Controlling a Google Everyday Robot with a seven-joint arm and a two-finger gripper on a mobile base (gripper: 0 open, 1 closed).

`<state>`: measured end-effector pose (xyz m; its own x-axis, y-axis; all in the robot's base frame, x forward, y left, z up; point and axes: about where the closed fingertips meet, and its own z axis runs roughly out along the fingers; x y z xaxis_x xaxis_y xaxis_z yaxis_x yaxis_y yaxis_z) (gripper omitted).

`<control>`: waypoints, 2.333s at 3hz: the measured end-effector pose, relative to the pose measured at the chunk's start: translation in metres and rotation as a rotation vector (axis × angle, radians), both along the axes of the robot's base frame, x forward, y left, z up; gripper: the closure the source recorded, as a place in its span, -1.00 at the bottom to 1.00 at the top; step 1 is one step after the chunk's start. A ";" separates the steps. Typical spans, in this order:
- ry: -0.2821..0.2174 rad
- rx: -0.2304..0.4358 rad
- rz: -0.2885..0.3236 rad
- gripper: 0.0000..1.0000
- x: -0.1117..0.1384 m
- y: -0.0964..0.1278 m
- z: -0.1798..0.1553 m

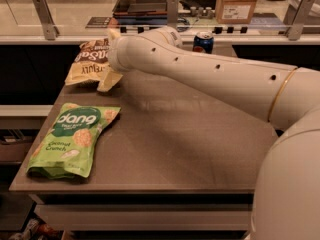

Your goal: Pick brown chip bag

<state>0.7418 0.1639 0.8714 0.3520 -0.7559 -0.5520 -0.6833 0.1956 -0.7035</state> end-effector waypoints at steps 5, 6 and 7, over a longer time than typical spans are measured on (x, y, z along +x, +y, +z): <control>0.001 0.000 0.002 0.28 -0.001 0.002 0.002; 0.001 -0.001 0.005 0.74 -0.001 0.003 0.001; 0.002 -0.001 0.007 1.00 -0.002 0.004 0.001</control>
Offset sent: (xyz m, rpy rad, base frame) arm 0.0096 -0.0041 0.0122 -0.0216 -0.0319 -0.0522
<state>0.7402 0.1683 0.8721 0.3559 -0.7541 -0.5520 -0.6859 0.1904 -0.7023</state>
